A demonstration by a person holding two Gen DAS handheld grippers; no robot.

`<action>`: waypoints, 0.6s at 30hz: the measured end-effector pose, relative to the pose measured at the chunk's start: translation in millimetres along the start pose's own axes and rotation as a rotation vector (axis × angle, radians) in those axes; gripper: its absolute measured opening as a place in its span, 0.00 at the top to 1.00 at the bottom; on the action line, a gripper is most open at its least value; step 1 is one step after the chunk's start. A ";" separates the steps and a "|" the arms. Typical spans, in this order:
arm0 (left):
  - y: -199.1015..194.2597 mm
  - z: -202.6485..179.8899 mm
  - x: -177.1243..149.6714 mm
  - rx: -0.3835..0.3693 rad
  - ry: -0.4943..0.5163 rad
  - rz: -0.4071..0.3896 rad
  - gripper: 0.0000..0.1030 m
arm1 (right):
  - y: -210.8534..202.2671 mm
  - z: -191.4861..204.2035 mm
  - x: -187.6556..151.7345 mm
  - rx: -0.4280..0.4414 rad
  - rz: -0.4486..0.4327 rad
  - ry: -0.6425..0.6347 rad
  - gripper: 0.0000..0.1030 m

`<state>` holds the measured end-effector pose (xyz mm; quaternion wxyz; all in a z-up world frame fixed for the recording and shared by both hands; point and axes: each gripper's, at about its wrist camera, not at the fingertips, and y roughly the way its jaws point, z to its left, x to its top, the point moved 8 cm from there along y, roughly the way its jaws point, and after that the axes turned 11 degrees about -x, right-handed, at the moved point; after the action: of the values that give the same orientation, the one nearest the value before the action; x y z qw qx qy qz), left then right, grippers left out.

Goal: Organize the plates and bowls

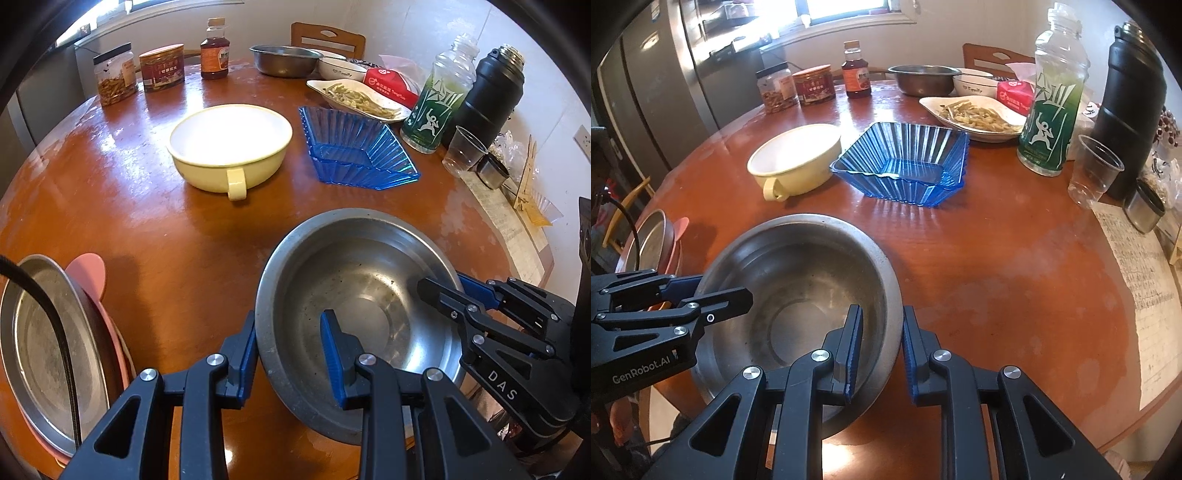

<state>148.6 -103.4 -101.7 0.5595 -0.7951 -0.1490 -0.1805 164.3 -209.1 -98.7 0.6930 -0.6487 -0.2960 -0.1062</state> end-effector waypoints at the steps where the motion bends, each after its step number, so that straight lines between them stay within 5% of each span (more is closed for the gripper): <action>1: 0.4 -0.5 0.1 0.003 0.005 0.001 0.68 | 0.1 0.0 -0.3 -0.001 0.002 0.001 0.78; 8: 0.5 -0.2 -0.5 0.001 0.007 0.004 0.68 | 0.0 -0.6 -1.4 0.014 0.019 0.020 0.78; 12: -1.7 -4.1 1.0 -0.018 0.014 -0.006 0.64 | -0.6 -0.3 -1.0 0.039 0.026 0.046 0.66; 18: -8.7 -6.7 3.3 -0.015 0.023 -0.019 0.53 | -6.0 -7.1 2.2 0.008 0.002 0.060 0.63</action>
<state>146.9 -106.7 -90.8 0.5537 -0.7956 -0.1487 -0.1959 164.8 -216.2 -92.4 0.7043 -0.6426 -0.2750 -0.1237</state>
